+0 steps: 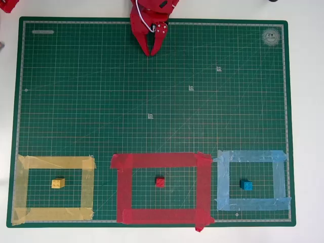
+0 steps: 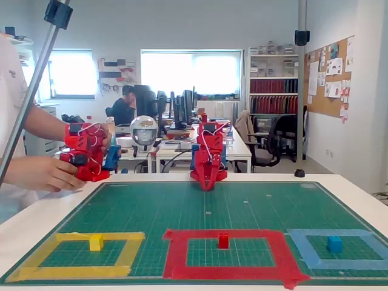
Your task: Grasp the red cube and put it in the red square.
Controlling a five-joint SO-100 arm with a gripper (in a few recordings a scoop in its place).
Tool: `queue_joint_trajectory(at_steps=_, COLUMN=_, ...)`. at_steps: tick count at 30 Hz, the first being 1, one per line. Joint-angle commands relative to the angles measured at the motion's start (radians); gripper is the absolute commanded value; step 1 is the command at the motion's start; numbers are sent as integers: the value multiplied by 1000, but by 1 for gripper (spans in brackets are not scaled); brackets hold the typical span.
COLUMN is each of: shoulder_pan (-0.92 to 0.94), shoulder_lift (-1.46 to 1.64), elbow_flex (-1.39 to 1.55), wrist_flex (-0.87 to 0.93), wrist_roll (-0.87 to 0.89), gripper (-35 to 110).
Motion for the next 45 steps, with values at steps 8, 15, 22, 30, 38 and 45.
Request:
queue_joint_trajectory(at_steps=8, shoulder_pan=46, shoulder_lift=37, elbow_flex=5, wrist_flex=17, wrist_roll=-17, gripper=-1)
queue_joint_trajectory(at_steps=15, shoulder_pan=46, shoulder_lift=37, elbow_flex=5, wrist_flex=17, wrist_roll=-17, gripper=-1)
queue_joint_trajectory(at_steps=22, shoulder_pan=46, shoulder_lift=37, elbow_flex=5, wrist_flex=17, wrist_roll=-17, gripper=0)
queue_joint_trajectory(at_steps=30, shoulder_pan=46, shoulder_lift=37, elbow_flex=5, wrist_flex=17, wrist_roll=-17, gripper=0)
queue_joint_trajectory(at_steps=38, shoulder_pan=46, shoulder_lift=37, elbow_flex=5, wrist_flex=17, wrist_roll=-17, gripper=0)
queue_joint_trajectory(at_steps=45, shoulder_pan=46, shoulder_lift=37, elbow_flex=5, wrist_flex=17, wrist_roll=-17, gripper=0)
